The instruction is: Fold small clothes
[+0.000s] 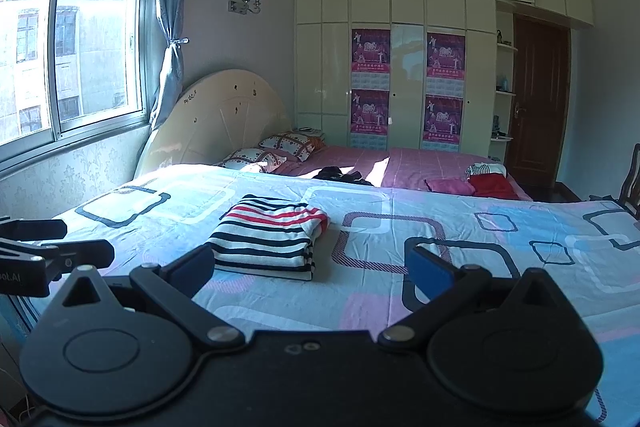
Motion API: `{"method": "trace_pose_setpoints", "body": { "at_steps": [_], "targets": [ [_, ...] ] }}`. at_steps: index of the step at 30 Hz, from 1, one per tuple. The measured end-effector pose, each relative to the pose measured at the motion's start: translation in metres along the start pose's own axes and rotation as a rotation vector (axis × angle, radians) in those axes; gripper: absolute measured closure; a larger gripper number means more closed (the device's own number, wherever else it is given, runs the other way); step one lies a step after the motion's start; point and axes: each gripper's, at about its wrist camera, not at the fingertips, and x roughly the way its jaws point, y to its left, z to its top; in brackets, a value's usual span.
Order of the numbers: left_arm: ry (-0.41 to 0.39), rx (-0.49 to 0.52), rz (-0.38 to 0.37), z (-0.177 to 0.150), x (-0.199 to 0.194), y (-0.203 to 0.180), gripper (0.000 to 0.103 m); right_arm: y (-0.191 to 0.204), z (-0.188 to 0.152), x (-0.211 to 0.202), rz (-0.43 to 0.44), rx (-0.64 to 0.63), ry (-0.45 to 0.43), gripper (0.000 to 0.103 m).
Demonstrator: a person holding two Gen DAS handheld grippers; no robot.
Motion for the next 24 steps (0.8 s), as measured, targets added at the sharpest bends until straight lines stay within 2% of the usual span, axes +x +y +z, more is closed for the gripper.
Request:
{"method": "trace_pose_setpoints", "body": {
  "at_steps": [16, 24],
  "targets": [
    [-0.010, 0.011, 0.008, -0.0008, 0.0002, -0.0001, 0.000, -0.0015, -0.0037, -0.0023, 0.002, -0.001, 0.006, 0.001],
    [-0.046, 0.021, 0.004, 0.0008, -0.0053, -0.0043, 0.001, -0.0034, -0.0042, -0.0034, 0.002, -0.002, 0.007, 0.001]
  ]
}}
